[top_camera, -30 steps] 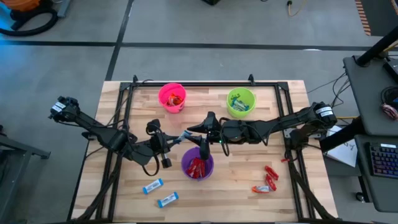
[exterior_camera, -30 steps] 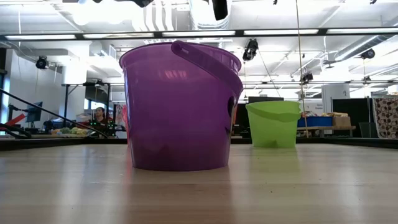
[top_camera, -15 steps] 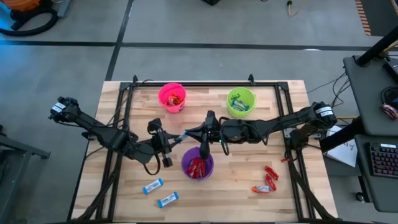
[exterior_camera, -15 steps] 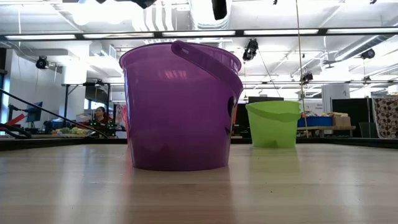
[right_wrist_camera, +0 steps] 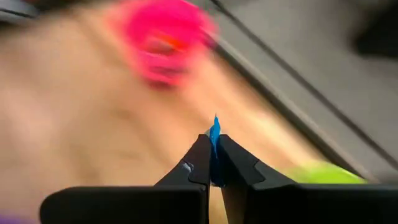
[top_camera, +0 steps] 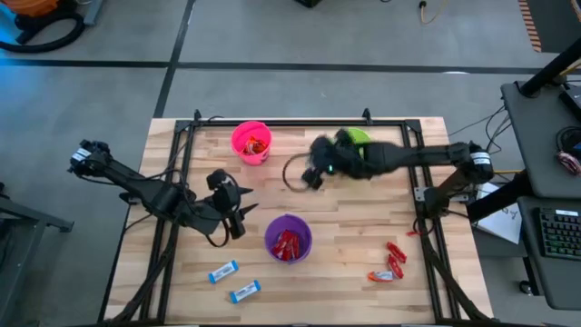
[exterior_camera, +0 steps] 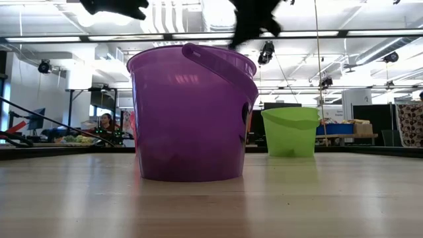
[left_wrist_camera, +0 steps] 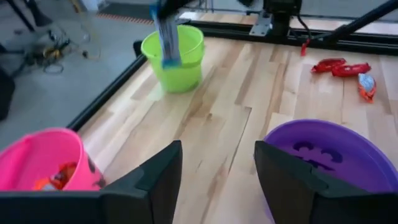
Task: Sort candy
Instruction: Put the white-blue chocolate into the green bucket
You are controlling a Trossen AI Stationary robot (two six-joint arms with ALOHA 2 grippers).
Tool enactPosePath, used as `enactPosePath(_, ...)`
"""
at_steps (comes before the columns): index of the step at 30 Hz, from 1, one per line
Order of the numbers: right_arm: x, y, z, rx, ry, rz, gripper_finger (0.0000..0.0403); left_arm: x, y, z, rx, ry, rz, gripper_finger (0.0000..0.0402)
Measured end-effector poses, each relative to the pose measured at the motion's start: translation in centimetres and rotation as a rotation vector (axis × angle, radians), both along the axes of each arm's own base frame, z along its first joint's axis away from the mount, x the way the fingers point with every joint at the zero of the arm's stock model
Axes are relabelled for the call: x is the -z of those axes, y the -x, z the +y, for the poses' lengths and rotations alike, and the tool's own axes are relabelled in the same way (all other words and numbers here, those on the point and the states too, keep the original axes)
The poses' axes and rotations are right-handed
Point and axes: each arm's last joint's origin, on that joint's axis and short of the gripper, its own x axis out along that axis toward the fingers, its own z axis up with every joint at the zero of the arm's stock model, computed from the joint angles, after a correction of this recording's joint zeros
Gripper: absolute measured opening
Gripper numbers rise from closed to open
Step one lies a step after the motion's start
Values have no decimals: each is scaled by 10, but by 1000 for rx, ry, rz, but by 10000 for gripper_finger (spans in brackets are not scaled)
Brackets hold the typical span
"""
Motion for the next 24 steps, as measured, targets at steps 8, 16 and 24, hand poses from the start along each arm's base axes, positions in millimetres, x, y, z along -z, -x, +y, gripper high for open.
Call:
enactPosePath(8, 22, 46, -74, 380, -70, 304, 12, 3, 7, 6, -82, 94, 3, 162)
enactPosePath(16, 43, 57, -94, 472, -100, 337, 22, 5, 9, 7, -86, 99, 31, 142)
enactPosePath(24, 45, 57, -94, 481, -118, 324, 73, 6, 9, 11, -86, 106, 56, 129)
